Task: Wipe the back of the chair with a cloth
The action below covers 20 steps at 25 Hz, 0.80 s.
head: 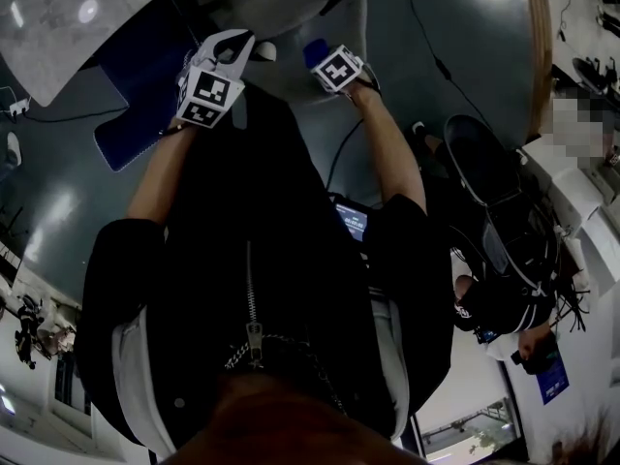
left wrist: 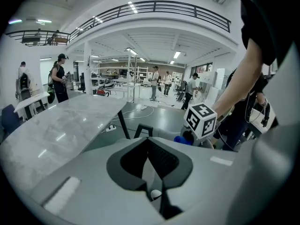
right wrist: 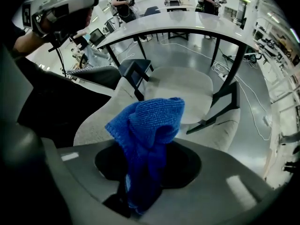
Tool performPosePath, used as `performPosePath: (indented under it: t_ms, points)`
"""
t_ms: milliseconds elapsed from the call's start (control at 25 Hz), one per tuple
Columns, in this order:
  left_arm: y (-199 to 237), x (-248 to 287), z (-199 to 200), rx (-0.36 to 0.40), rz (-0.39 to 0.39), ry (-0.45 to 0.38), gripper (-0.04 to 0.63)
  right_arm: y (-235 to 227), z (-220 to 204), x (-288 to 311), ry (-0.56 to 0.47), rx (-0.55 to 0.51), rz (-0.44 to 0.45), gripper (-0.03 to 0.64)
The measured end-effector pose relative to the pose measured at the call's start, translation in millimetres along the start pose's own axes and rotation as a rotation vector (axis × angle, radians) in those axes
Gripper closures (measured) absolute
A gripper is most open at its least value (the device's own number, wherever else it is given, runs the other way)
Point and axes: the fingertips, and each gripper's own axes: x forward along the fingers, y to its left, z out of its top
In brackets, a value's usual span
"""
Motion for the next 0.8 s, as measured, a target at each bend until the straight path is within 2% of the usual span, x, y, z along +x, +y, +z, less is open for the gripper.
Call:
performPosePath:
  t_ms: [120,280,360,480,600,800]
  points:
    - [-6,28,22,-0.005,0.008,0.002,0.584,-13,-15,-4,0.035,-0.028,0.063,0.462]
    - [-2,42,36,-0.026,0.024,0.004,0.584,-28,-17,-10,0.095,-0.116,0.049,0.463]
    - [2,25,20,-0.036,0.038,-0.007,0.584,-3,-13,-5,0.132,-0.148,0.066,0.465]
    - [10,-9,-11,-0.052,0.059,-0.011,0.584,54,10,12,0.100,-0.199,0.137,0.465]
    - [20,-24,-15,-0.068,0.079,-0.004,0.584,68,17,18,0.124,-0.226,0.138,0.465]
    - [29,-32,-15,-0.083,0.112,-0.001,0.584,95,33,22,0.057,-0.261,0.228,0.465]
